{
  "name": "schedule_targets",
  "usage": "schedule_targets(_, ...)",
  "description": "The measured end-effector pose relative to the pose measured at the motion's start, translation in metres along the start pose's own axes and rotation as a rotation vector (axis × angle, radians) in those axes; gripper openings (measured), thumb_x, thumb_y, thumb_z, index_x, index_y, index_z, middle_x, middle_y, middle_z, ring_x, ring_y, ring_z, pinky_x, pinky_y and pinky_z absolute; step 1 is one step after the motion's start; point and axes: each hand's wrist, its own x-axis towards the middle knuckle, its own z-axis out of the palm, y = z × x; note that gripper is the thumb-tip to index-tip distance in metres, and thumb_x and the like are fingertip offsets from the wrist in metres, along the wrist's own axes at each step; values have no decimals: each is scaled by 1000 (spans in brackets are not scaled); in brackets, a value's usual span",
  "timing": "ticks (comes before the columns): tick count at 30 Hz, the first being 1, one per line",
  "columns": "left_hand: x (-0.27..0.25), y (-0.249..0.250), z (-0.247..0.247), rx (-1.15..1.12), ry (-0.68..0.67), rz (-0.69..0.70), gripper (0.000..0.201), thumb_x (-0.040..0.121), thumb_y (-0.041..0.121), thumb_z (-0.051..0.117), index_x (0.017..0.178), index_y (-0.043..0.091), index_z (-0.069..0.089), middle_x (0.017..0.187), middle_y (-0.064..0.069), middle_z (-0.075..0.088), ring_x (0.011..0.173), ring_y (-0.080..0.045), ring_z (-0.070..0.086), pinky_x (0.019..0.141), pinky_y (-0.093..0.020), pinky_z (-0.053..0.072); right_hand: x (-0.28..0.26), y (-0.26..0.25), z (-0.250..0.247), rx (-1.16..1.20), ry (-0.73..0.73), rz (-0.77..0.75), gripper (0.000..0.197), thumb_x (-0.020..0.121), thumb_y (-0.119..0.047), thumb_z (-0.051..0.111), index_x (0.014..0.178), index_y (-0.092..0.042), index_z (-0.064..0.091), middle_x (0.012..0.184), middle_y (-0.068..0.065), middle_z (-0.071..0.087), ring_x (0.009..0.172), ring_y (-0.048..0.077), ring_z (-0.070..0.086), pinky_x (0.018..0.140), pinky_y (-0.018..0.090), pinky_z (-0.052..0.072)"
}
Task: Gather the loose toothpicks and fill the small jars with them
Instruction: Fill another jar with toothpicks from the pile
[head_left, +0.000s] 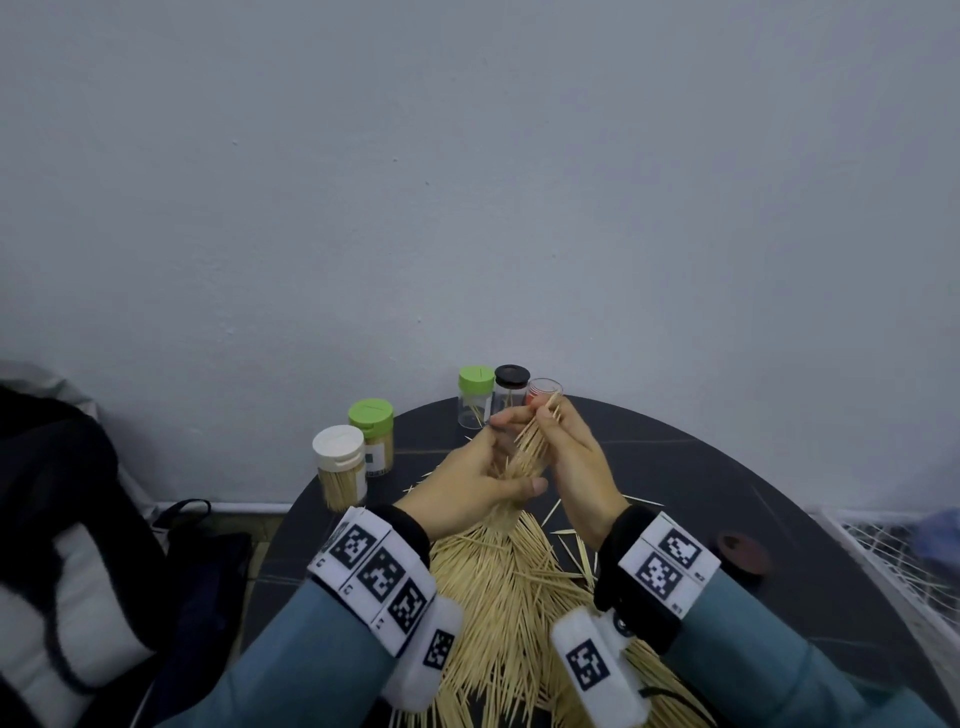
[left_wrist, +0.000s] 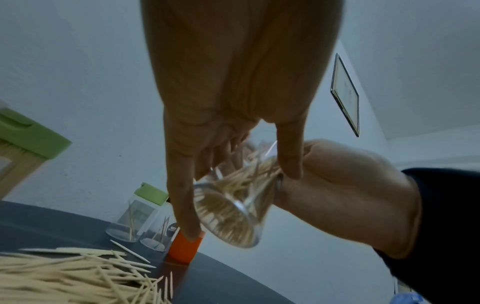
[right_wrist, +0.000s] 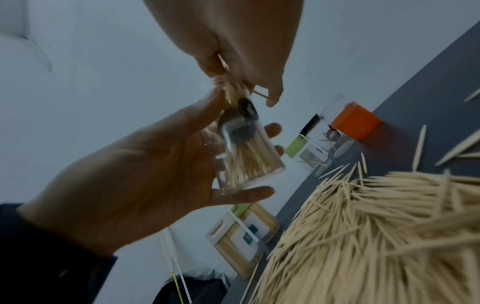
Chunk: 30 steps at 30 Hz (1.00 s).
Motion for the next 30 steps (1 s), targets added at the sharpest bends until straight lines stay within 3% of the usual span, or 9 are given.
schedule_targets(4,2,-2,1,33,10,-32,41,83,28,69,116,16,49,111,-5,62,104,-27,60,94,-43,47,-1,0,-4,-93,18,-17,26,101,-18,32,91,-14,56,102,0,71,102,7,64,86,17,49)
schedule_targets(8,2,-1,3,23,0,-18,46,83,27,69,122,16,46,110,0,61,102,-18,60,93,-36,49,0,4,-8,-188,-56,39,27,101,-15,31,89,-11,56,119,3,65,114,10,58,97,23,45)
schedule_targets(10,2,0,3,38,-9,-12,47,84,26,68,123,16,45,108,3,61,95,-11,60,86,-26,50,1,6,-11,-318,-82,68,27,101,-12,32,98,-11,58,123,0,60,114,8,55,95,19,44)
schedule_targets(13,2,-1,4,65,-5,-24,46,83,30,69,120,15,47,105,-1,62,96,-15,60,85,-31,49,0,3,-14,-422,-118,146,29,101,-14,32,116,-14,56,119,-1,57,102,1,56,84,9,46)
schedule_targets(15,1,0,4,74,-11,-40,47,82,31,69,120,15,47,106,-1,61,95,-15,59,84,-31,48,-2,-2,-17,-461,-123,201,33,102,-20,31,125,-15,53,126,-3,53,109,1,53,90,10,42)
schedule_targets(18,2,2,6,106,-26,-54,47,83,33,69,120,16,45,107,0,59,93,-14,58,82,-31,48,-7,-10,-24,-574,-155,282,40,102,-29,26,139,-22,41,136,-10,41,125,1,34,99,17,24)
schedule_targets(21,1,4,8,120,-48,-52,43,84,32,67,117,17,45,101,6,56,86,-6,55,74,-23,46,-10,-15,-27,-645,-217,381,46,101,-34,25,146,-24,25,151,-6,28,138,8,24,107,22,16)
schedule_targets(26,1,6,9,123,-40,-55,44,84,33,67,119,18,45,105,6,55,89,-7,54,79,-25,45,1,-23,-50,-705,-113,371,45,101,-39,21,138,-19,39,137,-4,44,126,8,39,96,22,24)
schedule_targets(30,1,6,8,133,-42,-66,44,84,33,67,119,19,44,109,5,56,90,-8,55,74,-22,45,18,-15,-93,-1191,-99,564,44,101,-23,37,142,-9,31,145,9,38,132,22,38,103,26,30)
